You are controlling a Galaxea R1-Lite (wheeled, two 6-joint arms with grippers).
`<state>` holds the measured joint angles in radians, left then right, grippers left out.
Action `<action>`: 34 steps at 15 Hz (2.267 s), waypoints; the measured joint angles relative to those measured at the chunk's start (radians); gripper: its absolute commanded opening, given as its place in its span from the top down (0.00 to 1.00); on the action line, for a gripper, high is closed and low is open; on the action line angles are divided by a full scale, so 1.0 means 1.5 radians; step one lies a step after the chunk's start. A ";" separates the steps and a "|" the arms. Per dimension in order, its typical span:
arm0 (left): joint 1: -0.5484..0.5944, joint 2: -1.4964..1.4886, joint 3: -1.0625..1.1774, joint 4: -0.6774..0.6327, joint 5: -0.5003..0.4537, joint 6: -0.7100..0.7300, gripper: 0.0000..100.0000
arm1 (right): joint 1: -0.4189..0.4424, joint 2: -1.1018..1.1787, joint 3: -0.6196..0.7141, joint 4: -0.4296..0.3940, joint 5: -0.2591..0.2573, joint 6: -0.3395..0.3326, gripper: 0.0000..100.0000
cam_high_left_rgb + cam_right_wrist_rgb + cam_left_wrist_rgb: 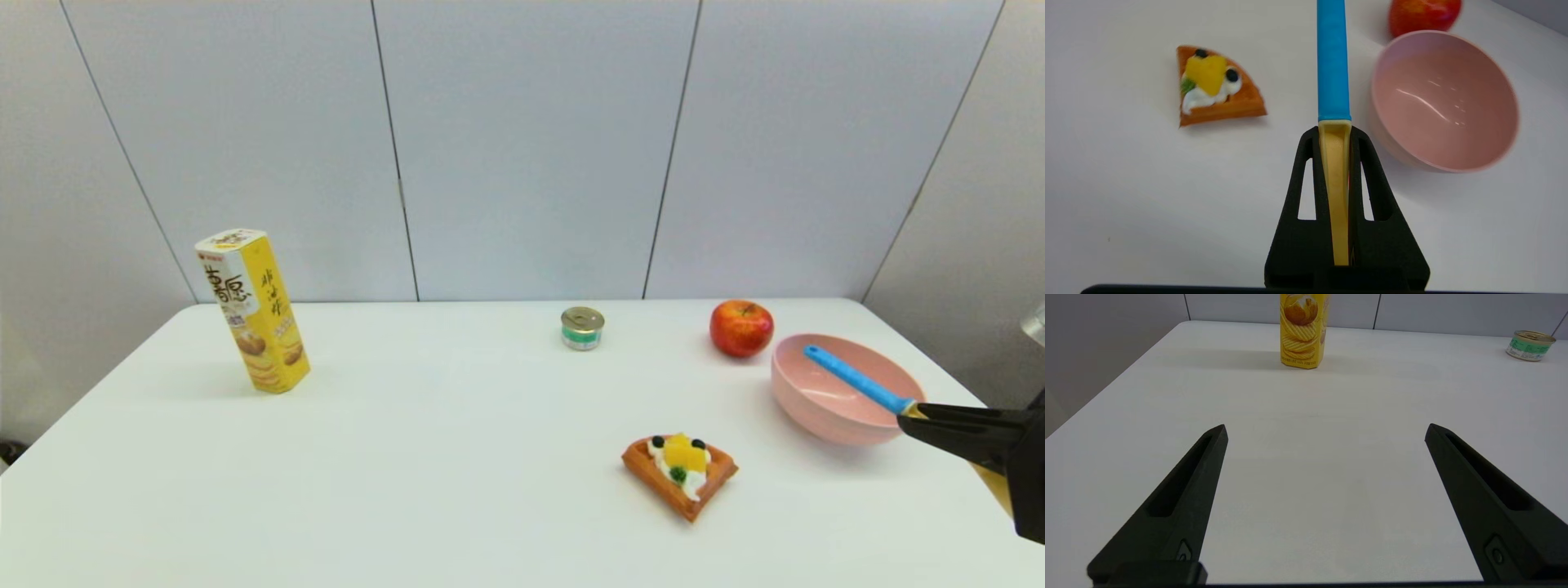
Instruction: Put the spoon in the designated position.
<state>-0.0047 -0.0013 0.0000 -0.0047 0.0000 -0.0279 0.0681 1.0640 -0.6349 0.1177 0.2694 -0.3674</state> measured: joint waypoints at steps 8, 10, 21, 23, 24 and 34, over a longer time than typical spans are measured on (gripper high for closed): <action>0.000 0.000 0.000 0.001 0.000 0.000 0.00 | -0.127 0.045 0.062 -0.017 0.154 -0.317 1.00; 0.000 0.000 0.000 0.000 0.000 0.000 0.00 | -0.175 0.086 0.074 -0.018 0.210 -0.434 1.00; 0.000 0.000 0.000 0.000 0.000 0.000 0.00 | -0.343 0.290 0.020 0.006 0.352 -0.861 1.00; 0.000 0.000 0.000 0.000 0.000 0.000 0.00 | -0.359 0.311 0.009 0.007 0.365 -0.883 1.00; 0.000 0.000 0.000 0.000 0.000 0.000 0.00 | -0.361 0.321 0.004 0.013 0.377 -0.893 1.00; 0.000 0.000 0.000 0.000 0.000 0.000 0.00 | -0.394 0.369 -0.015 0.119 0.393 -1.002 1.00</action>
<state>-0.0047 -0.0013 0.0000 -0.0043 0.0000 -0.0272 -0.5232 1.6174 -0.6574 0.2968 0.8591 -1.8700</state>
